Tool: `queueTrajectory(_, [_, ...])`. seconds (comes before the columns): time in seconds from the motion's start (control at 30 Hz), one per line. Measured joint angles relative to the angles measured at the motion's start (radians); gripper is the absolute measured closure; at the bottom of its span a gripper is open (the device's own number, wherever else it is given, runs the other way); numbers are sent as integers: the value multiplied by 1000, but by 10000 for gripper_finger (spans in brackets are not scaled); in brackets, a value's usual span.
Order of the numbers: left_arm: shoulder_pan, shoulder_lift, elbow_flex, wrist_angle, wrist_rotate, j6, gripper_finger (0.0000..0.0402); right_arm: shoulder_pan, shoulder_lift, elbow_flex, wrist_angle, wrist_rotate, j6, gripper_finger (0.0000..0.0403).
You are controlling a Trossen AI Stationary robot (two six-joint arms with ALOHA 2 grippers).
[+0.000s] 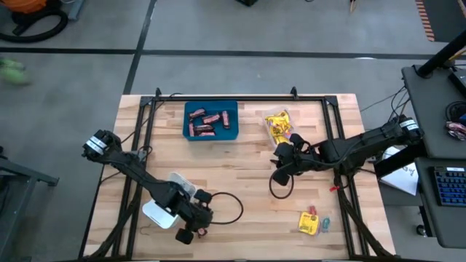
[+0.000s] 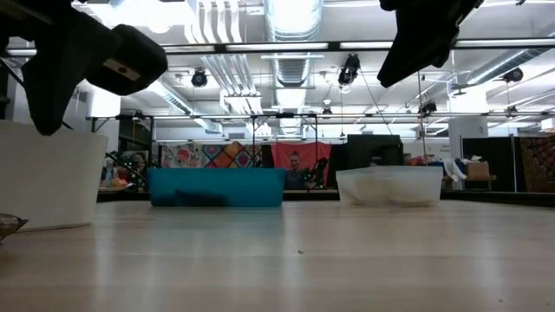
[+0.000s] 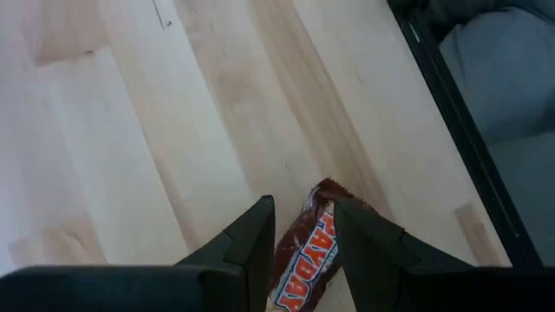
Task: Sort candy
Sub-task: Put the brown chocolate into the blue bin
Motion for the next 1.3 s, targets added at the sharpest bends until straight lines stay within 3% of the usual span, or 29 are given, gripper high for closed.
queueTrajectory(0.57, [-41, 32, 19, -13, -47, -79, 297, 16, 0, -44, 2, 0, 28, 275])
queueTrajectory(0.67, [-45, 89, 90, -81, -48, -64, 297, 18, 0, -57, 2, 0, 37, 271])
queueTrajectory(0.9, [-48, 250, 303, -454, -50, -26, 297, 26, 0, -63, 4, 0, 47, 266])
queueTrajectory(1.13, [-44, 239, 305, -455, -67, -11, 295, 26, 0, -63, 6, -1, 46, 270])
queueTrajectory(1.3, [-45, 238, 299, -448, -66, 0, 263, 27, 0, -64, 9, -1, 46, 264])
